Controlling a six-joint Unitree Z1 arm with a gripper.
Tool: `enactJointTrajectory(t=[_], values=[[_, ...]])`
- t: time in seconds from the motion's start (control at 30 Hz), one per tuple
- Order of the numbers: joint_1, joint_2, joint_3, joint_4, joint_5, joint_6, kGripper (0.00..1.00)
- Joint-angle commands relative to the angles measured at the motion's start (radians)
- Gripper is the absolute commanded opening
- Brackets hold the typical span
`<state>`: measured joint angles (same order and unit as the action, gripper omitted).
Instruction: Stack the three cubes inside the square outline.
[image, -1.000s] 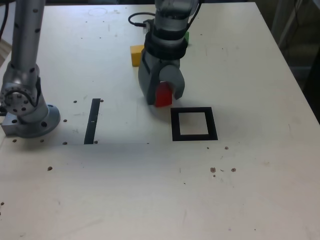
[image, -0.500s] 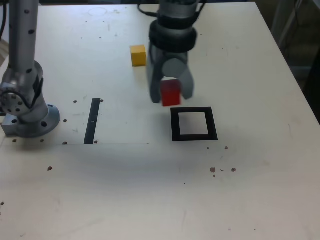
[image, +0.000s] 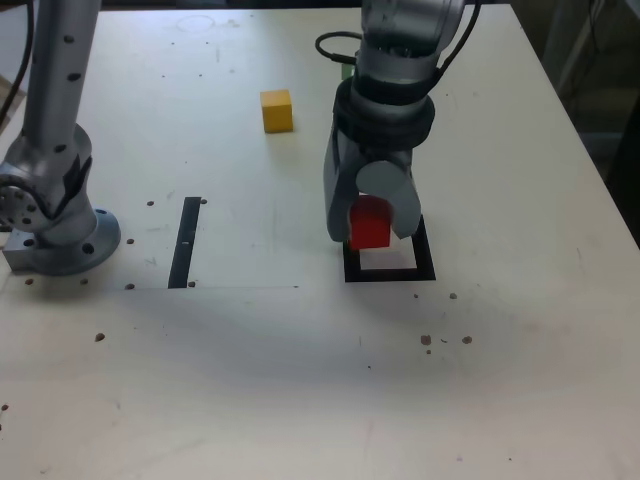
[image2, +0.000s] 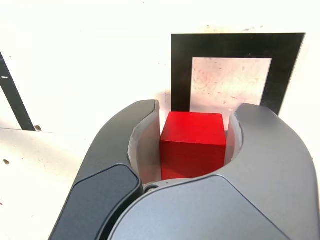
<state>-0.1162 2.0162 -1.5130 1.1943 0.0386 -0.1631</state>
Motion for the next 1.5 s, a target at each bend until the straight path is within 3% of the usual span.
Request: enactJointTrajectory(t=[0.0,0.23,0.53,0.93,1.03,1.17,1.3,1.47], values=[[0.0,0.01,-0.017,0.005,0.003,-0.001,0.05],[0.0,0.047,-0.042,0.003,-0.003,-0.001,0.06],[0.003,0.072,-0.053,-0.006,0.033,-0.001,0.08],[0.013,0.101,-0.051,-0.017,0.035,-0.001,0.16],[0.018,0.105,-0.052,-0.007,0.033,-0.001,0.27],[0.023,0.111,-0.057,0.007,0.024,0.004,0.56],[0.023,0.115,-0.06,0.005,0.024,0.011,0.77],[0.025,0.117,-0.059,0.006,0.028,0.014,0.95]])
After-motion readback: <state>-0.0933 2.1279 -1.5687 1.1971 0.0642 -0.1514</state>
